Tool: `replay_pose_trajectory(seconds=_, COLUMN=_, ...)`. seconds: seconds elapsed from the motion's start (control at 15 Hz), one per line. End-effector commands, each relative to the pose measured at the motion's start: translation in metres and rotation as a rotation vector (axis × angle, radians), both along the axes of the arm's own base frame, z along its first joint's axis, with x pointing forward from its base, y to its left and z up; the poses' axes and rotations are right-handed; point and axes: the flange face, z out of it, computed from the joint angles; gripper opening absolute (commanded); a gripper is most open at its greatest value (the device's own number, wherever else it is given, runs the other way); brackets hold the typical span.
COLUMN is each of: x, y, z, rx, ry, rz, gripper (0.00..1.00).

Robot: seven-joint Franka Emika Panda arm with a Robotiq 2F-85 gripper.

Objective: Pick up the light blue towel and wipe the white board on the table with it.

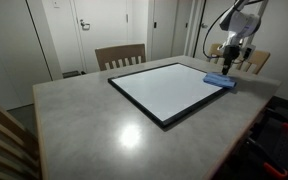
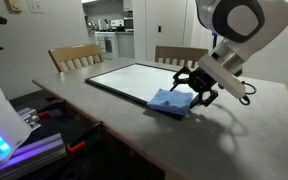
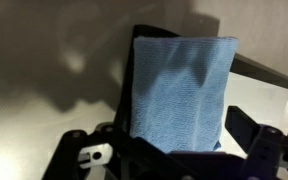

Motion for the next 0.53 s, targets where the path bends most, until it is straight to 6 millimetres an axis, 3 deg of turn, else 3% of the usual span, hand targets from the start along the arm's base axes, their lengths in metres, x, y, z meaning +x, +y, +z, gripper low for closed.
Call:
replay_pose_trajectory(seconds=0.0, x=0.003, y=-0.006, z=0.000, rx=0.022, ry=0.006, rz=-0.002, gripper=1.00)
replay_pose_trajectory(seconds=0.47, x=0.005, y=-0.004, z=0.014, rx=0.027, ry=0.055, rz=-0.035, gripper=1.00)
